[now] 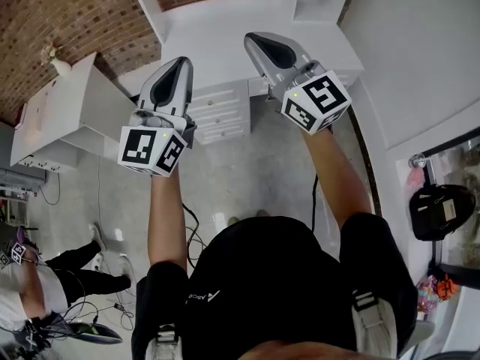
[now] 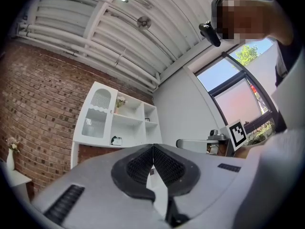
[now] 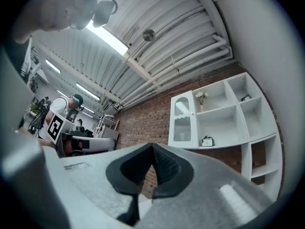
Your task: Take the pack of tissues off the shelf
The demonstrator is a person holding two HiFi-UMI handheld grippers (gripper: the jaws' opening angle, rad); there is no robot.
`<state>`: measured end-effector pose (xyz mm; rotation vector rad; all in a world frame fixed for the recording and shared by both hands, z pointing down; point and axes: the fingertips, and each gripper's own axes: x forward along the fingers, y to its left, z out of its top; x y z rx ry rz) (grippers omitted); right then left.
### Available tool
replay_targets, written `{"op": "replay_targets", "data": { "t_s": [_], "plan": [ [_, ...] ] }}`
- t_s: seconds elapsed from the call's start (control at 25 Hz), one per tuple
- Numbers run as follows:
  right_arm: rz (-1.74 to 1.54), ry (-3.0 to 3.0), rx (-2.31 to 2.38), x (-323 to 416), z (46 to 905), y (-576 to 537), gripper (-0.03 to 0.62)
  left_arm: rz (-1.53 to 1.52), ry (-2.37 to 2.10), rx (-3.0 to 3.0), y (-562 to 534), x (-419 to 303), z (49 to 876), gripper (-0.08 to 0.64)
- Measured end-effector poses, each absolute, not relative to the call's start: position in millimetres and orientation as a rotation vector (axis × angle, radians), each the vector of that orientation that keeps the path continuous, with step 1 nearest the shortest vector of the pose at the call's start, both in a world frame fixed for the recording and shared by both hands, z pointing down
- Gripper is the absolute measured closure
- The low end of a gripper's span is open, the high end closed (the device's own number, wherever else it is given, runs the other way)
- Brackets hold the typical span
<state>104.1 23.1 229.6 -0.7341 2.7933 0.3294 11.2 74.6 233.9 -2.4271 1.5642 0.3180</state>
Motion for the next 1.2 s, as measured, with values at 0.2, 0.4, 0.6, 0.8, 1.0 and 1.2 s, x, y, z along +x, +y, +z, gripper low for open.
{"op": "replay_targets", "data": {
  "t_s": [0.2,0.4,0.6,0.8,1.0,1.2],
  "plan": [
    [0.295,2.795,-0.737,117,226,6,0.591,0.305,1.587,-2.400,64,24,228,0.560],
    [0.294,2.797,-0.726,131,224,-8,0.591,0.307,1.622,-2.385,54,45,227,0.560],
    [0.303,2.791,-0.725,132,217,-26,0.591,0.291,1.627,-2.368,40,49,224,0.560],
    [0.303,2.796,-0.740,116,217,-54,0.591,0.299,1.628,-2.364,14,35,220,0.560],
    [0.325,2.800,-0.768,81,217,-96,0.591,0.319,1.597,-2.377,-31,3,222,0.560],
    [0.364,2.792,-0.819,33,212,-149,0.591,0.321,1.548,-2.390,-88,-44,221,0.560]
  ]
}}
